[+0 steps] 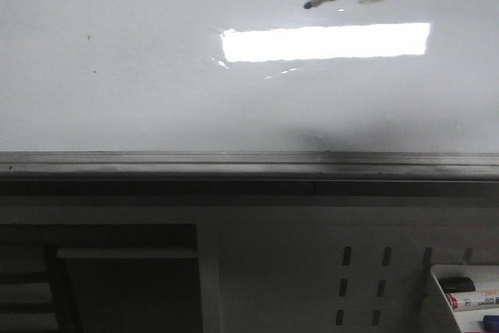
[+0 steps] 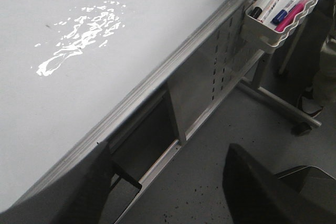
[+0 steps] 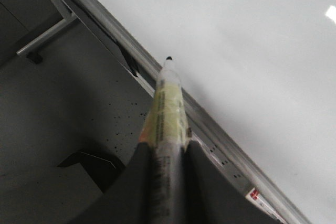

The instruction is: Write number 4 on whiteboard

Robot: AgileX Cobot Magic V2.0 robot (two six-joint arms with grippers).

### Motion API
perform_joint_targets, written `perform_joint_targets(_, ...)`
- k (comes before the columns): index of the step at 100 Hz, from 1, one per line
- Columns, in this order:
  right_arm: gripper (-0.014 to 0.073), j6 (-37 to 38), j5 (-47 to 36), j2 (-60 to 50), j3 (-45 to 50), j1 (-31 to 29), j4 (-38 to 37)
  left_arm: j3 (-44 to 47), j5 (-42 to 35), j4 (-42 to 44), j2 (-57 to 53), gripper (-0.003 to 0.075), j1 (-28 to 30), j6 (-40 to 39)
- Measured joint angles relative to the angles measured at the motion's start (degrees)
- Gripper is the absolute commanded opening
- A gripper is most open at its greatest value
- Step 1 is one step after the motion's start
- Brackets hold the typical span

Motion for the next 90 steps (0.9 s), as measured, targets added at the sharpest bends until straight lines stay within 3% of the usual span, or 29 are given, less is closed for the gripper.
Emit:
perform_joint_targets(30,-0.0046,0.12,0.76,12.09,-11.4,0.0,1.58,0.0,0.0,-0.18,0.0,0.0417,0.0,0.0)
perform_joint_targets(90,-0.0046,1.28,-5.11,24.87,-12.83,2.58,2.96,0.0,-0.04,-0.28,0.0,0.0417,0.0,-0.1)
